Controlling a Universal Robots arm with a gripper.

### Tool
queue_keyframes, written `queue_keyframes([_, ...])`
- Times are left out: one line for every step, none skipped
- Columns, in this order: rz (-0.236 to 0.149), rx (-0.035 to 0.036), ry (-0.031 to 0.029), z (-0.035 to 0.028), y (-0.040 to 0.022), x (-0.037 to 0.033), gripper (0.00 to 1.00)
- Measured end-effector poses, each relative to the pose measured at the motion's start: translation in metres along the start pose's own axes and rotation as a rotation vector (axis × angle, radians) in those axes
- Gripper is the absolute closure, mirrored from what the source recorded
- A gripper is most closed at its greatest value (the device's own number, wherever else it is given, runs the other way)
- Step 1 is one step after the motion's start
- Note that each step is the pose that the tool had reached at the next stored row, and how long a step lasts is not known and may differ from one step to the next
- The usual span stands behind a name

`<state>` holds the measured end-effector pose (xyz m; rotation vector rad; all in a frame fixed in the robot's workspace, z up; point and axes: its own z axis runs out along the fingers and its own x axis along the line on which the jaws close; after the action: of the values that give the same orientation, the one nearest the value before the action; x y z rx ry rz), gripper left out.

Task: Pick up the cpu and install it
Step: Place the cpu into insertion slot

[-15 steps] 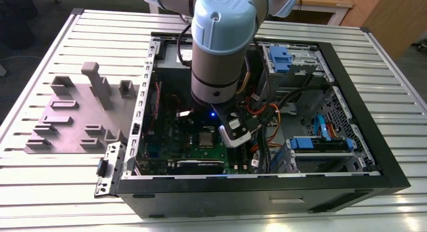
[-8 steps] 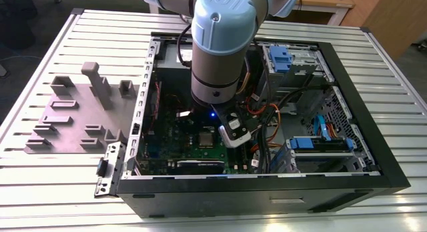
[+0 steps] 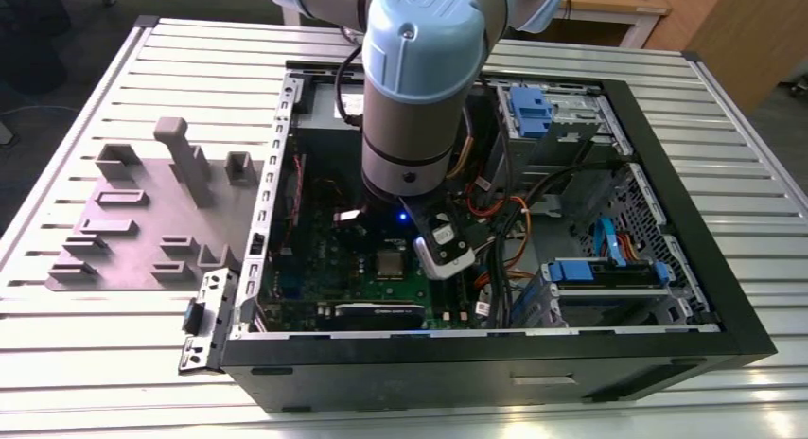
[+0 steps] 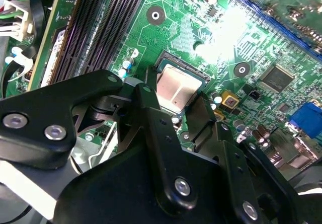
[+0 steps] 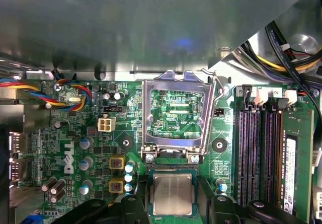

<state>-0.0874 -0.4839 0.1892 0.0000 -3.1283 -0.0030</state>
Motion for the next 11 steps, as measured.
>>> queue_keyframes([0.0,0.0015,0.0003,-0.0002,-0.0001,0.0001,0.53])
queue_keyframes([0.0,0.002,0.0003,-0.0003,-0.0001,0.0001,0.53])
queue_keyframes([0.0,0.0022,0.0003,-0.0003,-0.0001,0.0001,0.53])
queue_keyframes([0.0,0.0022,0.0003,-0.0003,-0.0001,0.0002,0.53])
queue_keyframes([0.0,0.0023,0.0003,-0.0004,-0.0001,0.0002,0.53])
queue_keyframes([0.0,0.0024,0.0003,-0.0003,-0.0001,0.0002,0.53])
queue_keyframes([0.0,0.0024,0.0004,-0.0002,-0.0001,0.0002,0.53])
queue_keyframes([0.0,0.0025,0.0004,0.0,-0.0001,0.0002,0.53])
queue_keyframes([0.0,0.0025,0.0004,0.0003,-0.0001,0.0002,0.53])
queue_keyframes([0.0,0.0023,0.0004,0.0006,-0.0001,0.0002,0.53])
queue_keyframes([0.0,0.0022,0.0005,0.0009,-0.0002,0.0002,0.53])
